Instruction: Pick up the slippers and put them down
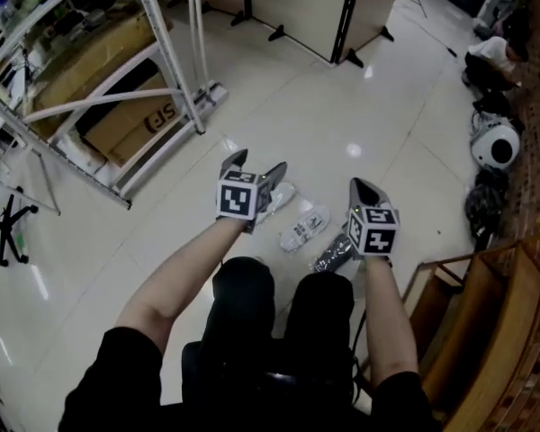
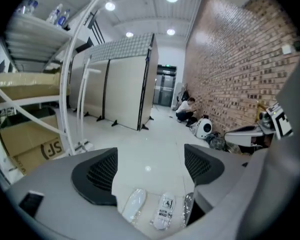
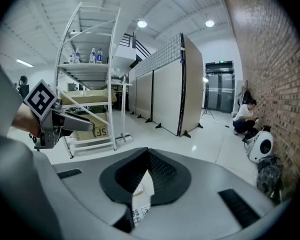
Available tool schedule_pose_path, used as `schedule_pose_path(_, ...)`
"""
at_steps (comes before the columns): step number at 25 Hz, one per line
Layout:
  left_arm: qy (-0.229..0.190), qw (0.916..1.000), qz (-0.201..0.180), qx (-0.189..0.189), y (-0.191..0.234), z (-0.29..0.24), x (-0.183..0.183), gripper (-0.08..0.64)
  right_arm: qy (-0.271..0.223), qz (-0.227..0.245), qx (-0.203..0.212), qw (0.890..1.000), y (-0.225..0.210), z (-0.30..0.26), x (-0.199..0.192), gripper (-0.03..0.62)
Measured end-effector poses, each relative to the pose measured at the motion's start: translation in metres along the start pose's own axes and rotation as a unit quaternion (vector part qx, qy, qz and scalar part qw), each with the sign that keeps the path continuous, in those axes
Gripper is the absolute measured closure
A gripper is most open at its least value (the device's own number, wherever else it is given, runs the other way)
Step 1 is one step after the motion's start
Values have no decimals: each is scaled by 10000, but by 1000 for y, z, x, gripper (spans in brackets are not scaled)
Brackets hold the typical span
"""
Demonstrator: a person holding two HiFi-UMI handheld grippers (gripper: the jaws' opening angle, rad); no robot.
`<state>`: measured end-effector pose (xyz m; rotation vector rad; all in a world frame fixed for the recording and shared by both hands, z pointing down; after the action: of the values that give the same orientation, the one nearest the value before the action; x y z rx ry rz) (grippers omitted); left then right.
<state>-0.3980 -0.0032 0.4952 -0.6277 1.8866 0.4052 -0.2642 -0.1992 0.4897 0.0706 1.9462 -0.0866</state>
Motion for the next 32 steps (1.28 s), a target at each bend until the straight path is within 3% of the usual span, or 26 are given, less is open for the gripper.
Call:
schedule_pose_path(3,-785,9965,-267,-131,-16,59,35,135,-566,178,-125,9982,15,51,27,601)
schedule_pose_path(9,-1834,9816,-273,-464,-51,170,43,141,-1716,403,-210,9841,58,156,46,600)
schedule_pose_path(15,-2640,9618,-519,-503,-71,249,44,305,-2414,481,-237,9689,93,227,41,600)
schedule_pose_path(25,-3138,9474,-432,-467,-86,291,39,533,-2977,484,-304,9529,106,284,16,600)
schedule_pose_path(32,-3208,9434,-489,-681,-96,286,32,548,-2979,264,-647,9520,88,304,-10,600)
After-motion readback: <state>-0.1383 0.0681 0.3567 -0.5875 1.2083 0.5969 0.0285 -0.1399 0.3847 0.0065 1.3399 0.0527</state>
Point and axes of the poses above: the fingertips, and each gripper's own axes: z backward along the fingers, y to its left, x out of its top, the point moved 3 cm from there along z, backward along the fingers, and after that the axes turned 10 degrees about x, right-handed, at the moved point
